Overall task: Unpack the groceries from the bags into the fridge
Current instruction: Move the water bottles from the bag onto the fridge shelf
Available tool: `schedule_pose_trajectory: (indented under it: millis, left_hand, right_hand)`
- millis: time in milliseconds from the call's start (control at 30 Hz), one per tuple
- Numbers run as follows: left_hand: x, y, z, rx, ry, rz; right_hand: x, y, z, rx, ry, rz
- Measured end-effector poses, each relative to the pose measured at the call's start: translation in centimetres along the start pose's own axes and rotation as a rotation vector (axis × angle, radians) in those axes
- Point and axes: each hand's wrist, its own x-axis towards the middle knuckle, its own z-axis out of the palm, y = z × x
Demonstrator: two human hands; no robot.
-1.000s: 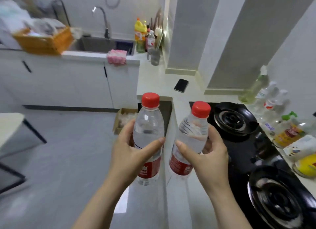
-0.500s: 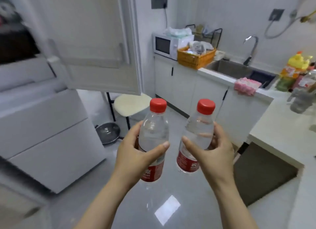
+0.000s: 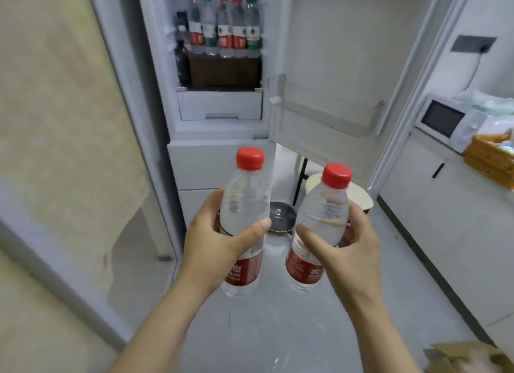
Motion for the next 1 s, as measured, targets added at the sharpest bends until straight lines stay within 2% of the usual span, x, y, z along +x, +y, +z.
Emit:
schedule_pose_trajectory:
  millis: [233, 600, 833, 1000]
  left_hand:
    - [0.5, 0.3, -7.5, -0.005, 0.093, 0.041]
    - [2.7, 0.5, -19.5, 0.003, 0.127, 0.123]
    - [6.4, -0.3, -21.3, -0.052, 0.138, 0.135]
    - [10.8, -1.0, -20.4, -0.026, 0.183, 0.149]
  right_hand:
    - [0.1, -2.3, 7.7, 0.047, -0.119, -0.039]
    - [-0.7, -6.6, 18.3, 0.082, -0.128, -0.084]
    - [2.9, -8.4, 21.0, 0.071, -0.132, -0.142]
    - [7.3, -7.2, 22.3, 0.093, -0.147, -0.161]
